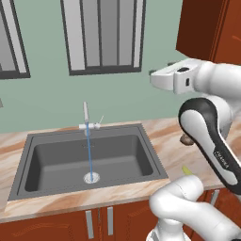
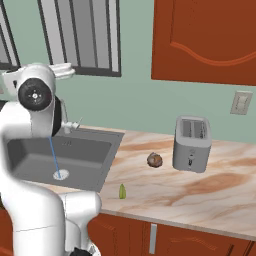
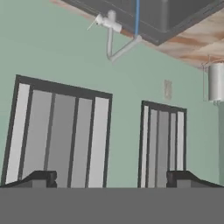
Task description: Turn on the sink faucet. Then move the lemon wedge from the counter to the sink. Turn off the sink. Move the vegetable from the sink to the pot next to the stove. Finally move the pot to the front left burner.
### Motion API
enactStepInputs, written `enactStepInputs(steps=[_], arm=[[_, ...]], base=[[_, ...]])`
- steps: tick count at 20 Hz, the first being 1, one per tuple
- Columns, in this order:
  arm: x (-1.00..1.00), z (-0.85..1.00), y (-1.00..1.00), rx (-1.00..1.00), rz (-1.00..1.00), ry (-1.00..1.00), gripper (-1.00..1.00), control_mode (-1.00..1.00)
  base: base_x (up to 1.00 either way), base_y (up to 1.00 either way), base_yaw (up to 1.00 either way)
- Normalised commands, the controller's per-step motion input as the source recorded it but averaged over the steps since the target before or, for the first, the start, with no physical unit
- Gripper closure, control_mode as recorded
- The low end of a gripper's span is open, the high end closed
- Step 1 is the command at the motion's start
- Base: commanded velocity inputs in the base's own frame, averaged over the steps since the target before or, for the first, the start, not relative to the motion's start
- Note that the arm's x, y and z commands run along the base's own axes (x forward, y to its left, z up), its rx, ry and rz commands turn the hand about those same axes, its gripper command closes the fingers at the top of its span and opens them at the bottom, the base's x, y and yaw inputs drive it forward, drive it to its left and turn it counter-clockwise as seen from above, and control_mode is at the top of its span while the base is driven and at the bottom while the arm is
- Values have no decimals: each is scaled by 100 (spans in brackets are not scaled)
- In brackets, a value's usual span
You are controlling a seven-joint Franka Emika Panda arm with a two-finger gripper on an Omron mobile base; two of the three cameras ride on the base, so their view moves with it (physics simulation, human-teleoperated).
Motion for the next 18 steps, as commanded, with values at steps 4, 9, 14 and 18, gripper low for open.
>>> enactStepInputs(steps=[4, 9, 14, 18], arm=[[-12, -86, -22, -45, -2, 42, -100, -100], [-30, -100, -46, -33, -7, 25, -100, -100], [-19, -91, -53, -28, -18, 18, -100, -100], [-6, -86, -50, -26, -24, 18, -100, -100]], base=[[0, 0, 0], [0, 0, 0], [0, 0, 0], [0, 0, 0]])
